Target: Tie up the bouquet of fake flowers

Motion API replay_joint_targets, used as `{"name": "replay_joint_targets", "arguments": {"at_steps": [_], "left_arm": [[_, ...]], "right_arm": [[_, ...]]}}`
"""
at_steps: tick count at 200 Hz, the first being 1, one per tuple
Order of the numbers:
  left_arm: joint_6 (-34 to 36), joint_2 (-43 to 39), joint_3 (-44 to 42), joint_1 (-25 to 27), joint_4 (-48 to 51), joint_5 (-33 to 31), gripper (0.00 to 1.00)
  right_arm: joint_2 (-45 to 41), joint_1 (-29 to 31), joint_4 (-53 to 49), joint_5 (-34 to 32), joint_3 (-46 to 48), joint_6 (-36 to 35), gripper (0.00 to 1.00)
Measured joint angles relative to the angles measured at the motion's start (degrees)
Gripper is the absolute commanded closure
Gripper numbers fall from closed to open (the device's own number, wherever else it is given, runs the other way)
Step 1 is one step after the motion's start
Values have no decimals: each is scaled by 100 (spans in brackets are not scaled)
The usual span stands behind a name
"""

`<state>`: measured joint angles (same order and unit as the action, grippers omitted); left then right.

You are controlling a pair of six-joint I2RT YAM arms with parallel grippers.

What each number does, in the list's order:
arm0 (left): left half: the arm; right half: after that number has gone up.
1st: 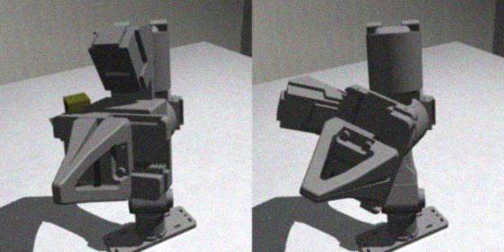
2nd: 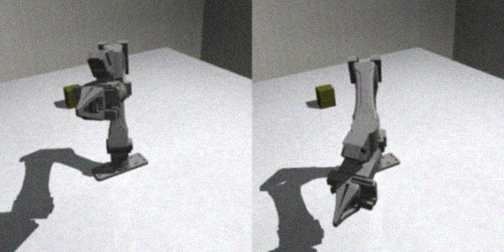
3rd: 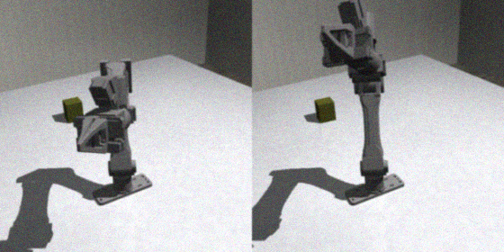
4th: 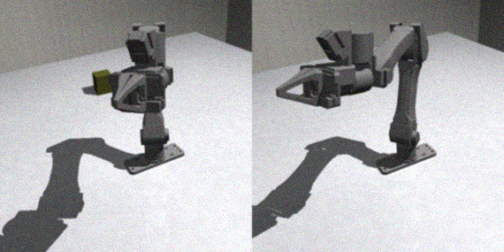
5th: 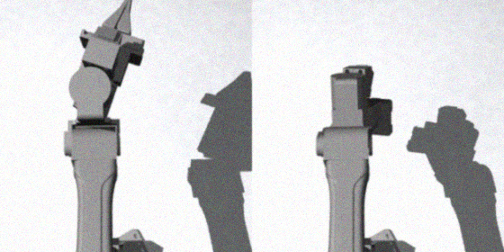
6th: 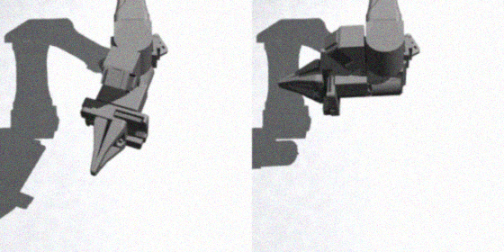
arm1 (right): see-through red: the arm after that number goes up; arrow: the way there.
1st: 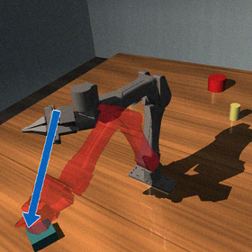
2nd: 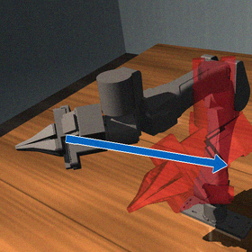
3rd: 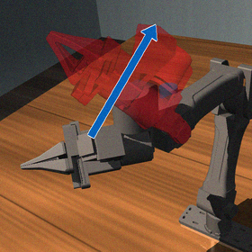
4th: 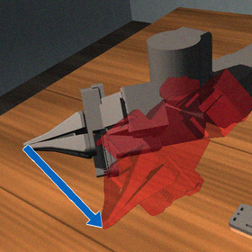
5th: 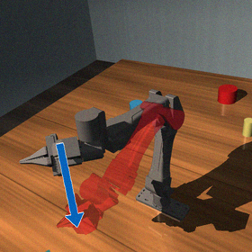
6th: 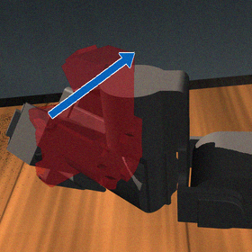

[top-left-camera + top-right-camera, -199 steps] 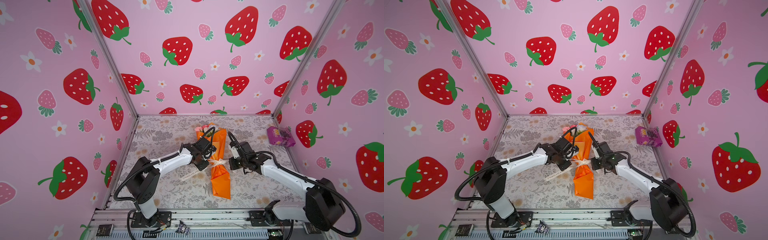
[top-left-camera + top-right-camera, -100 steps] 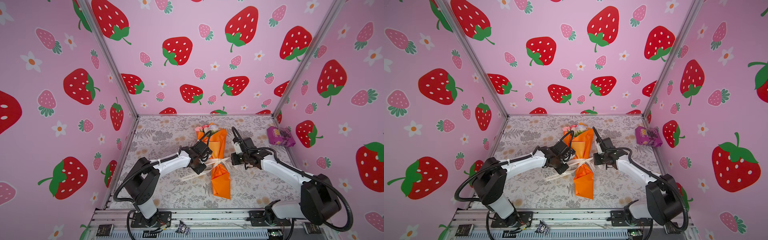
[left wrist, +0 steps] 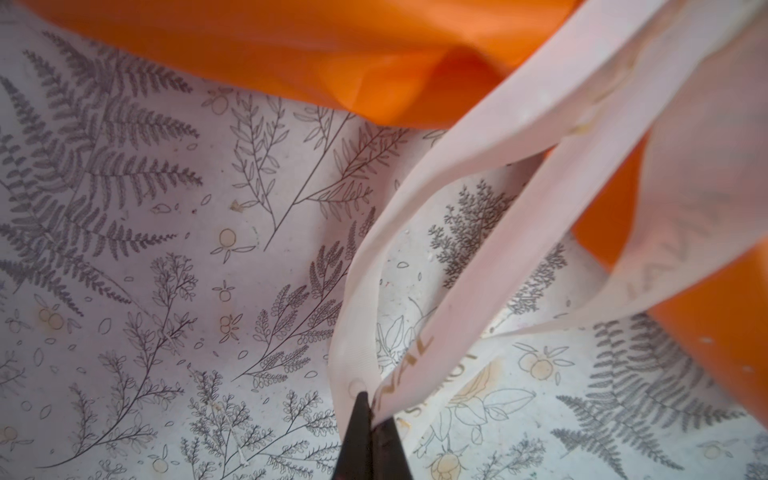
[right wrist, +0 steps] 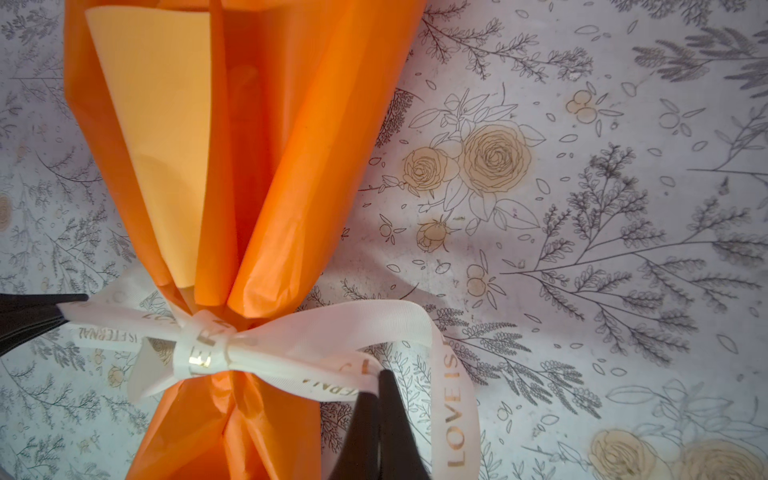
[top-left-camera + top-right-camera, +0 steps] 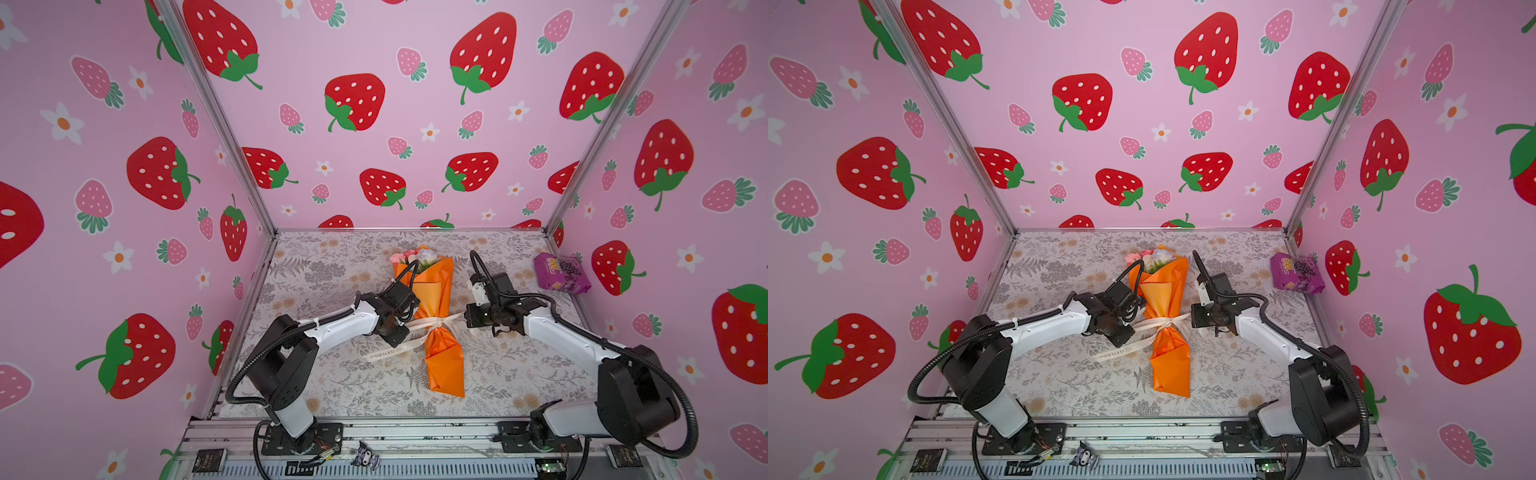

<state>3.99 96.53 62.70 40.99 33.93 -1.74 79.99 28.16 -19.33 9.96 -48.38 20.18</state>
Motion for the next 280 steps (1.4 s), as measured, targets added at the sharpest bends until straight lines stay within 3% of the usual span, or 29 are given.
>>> {"name": "replay_joint_targets", "arguments": {"at_steps": [280], "left_arm": [[-562, -142, -227, -787, 61, -529, 100]], "right_arm": [[308, -686, 127, 520, 216, -251, 100]]}}
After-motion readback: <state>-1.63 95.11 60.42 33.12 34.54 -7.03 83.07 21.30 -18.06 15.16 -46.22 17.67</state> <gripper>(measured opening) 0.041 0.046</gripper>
